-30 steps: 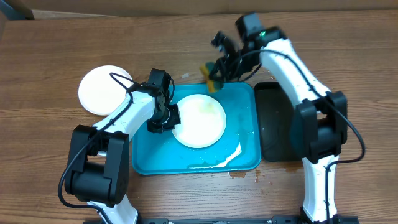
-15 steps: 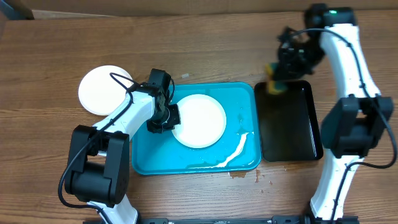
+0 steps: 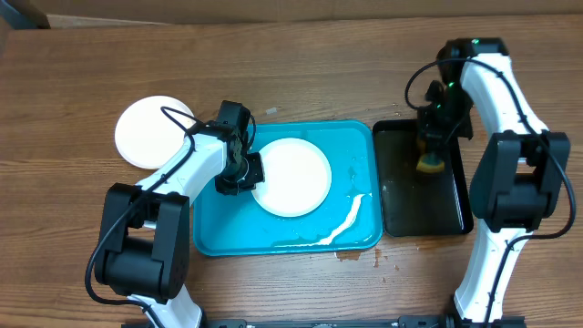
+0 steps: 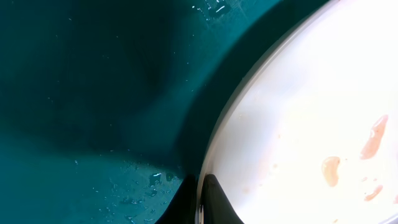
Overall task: Clean dirty plates on tray and stack at the side
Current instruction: 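Return the sponge to the black tray and lift the right gripper away, then lift the white plate with the left gripper and tip it over the black tray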
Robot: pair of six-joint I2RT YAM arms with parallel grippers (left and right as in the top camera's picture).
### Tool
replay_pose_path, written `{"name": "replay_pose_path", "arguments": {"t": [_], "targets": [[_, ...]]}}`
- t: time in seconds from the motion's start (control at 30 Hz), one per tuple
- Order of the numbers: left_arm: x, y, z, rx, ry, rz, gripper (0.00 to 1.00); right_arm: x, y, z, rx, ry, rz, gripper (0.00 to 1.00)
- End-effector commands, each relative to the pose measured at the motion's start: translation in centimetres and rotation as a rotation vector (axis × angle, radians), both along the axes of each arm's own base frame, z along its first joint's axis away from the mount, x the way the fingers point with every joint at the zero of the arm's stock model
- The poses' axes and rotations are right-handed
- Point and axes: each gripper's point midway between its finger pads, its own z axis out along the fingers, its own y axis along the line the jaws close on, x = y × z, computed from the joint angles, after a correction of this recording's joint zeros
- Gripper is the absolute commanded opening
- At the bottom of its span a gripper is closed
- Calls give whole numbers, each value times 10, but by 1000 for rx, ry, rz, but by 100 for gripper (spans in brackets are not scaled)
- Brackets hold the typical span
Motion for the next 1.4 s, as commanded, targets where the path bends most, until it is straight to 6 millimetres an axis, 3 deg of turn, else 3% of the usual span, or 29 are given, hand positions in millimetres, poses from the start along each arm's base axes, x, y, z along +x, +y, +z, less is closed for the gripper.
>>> {"name": "replay_pose_path", "arguments": {"t": [0.0,0.07,0.17,0.33,0.43,0.57,0.67,0.77,0.87,1.1,1.37], "targets": [[-5,6,-9,39,21,7,4,-3,4,3,-44,-33,-7,4],[-4,6,-9,39,20,7,4,-1,10,-3,-43,-44,11,7],[-4,6,-9,38,18,7,10,1,16,-5,-41,-55,29,29],[-4,6,-9,38,19,7,29,9,14,12,-41,-77,22,35],[-4,6,-9,38,19,7,30,19,1,37,-41,-111,-13,36],[-5,6,-9,39,22,7,30,38,-31,70,-46,-196,-95,40],[-7,7,-9,40,30,7,29,46,-68,83,-58,-250,-192,58],[-8,7,-9,42,37,7,24,45,-108,84,-72,-273,-287,78],[-8,7,-9,42,36,6,4,35,-138,83,-62,-266,-382,100],[5,11,2,45,-3,-41,4,19,-190,83,-72,-276,-523,100],[52,9,64,25,-162,-91,4,28,-223,84,-101,-365,-578,100]]}}
